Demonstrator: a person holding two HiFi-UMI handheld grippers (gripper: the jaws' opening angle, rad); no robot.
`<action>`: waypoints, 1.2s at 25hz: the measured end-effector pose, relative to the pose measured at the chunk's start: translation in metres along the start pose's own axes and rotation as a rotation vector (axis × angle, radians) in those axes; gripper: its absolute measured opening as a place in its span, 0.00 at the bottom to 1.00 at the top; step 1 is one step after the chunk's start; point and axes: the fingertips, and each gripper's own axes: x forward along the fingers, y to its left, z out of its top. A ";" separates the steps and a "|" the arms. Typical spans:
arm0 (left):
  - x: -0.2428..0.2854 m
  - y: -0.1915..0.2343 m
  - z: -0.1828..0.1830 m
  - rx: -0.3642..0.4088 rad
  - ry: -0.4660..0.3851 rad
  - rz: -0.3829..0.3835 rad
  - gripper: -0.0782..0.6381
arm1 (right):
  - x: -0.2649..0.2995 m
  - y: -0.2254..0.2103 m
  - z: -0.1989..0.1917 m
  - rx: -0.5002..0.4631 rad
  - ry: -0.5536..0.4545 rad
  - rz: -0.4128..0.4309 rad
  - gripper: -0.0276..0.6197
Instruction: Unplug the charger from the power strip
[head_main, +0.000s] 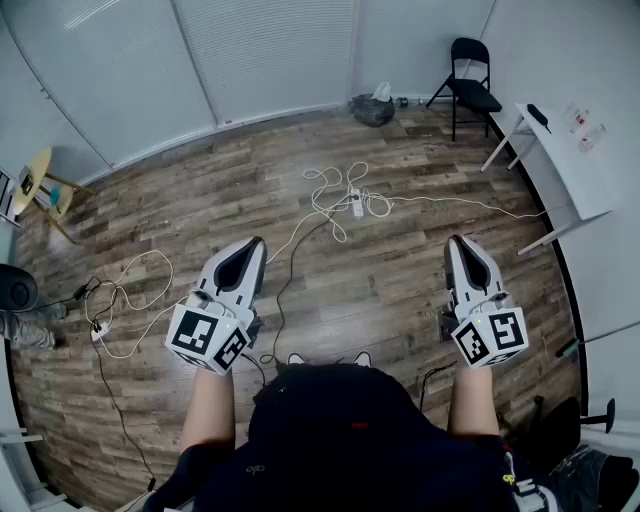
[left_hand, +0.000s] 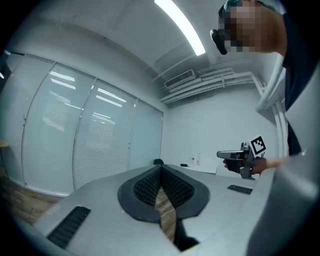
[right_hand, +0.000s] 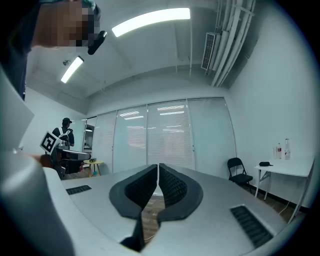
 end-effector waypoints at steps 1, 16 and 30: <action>0.002 0.000 0.001 0.003 -0.004 0.002 0.13 | 0.001 -0.001 -0.001 0.000 0.001 0.000 0.09; 0.001 0.006 0.001 0.020 -0.010 0.013 0.13 | 0.012 0.011 0.000 0.033 -0.010 0.042 0.09; -0.018 0.046 -0.018 0.018 0.019 -0.087 0.14 | 0.021 0.070 -0.023 0.028 0.053 -0.014 0.09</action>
